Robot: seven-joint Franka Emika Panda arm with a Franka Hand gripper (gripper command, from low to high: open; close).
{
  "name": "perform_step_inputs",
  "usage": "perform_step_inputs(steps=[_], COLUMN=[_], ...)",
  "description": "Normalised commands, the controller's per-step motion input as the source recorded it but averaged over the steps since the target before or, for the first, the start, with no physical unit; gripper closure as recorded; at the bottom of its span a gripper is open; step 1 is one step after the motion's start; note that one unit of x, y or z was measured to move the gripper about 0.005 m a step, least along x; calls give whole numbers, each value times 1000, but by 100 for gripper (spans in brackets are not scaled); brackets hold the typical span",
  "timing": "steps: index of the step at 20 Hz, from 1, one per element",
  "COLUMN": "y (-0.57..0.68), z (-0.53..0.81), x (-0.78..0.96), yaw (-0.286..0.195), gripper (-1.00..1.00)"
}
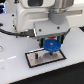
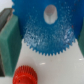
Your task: Insert the blue gear onto the right peg, followed by the red gear
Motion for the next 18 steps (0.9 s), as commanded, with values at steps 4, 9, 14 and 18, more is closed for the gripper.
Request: perform_step_inputs(steps=[4,9,14,18], y=[-30,-100,-145,-54], z=[59,387,234,-233], x=[187,410,332,280], yaw=[0,0,0,0], gripper=[100,100,100,100])
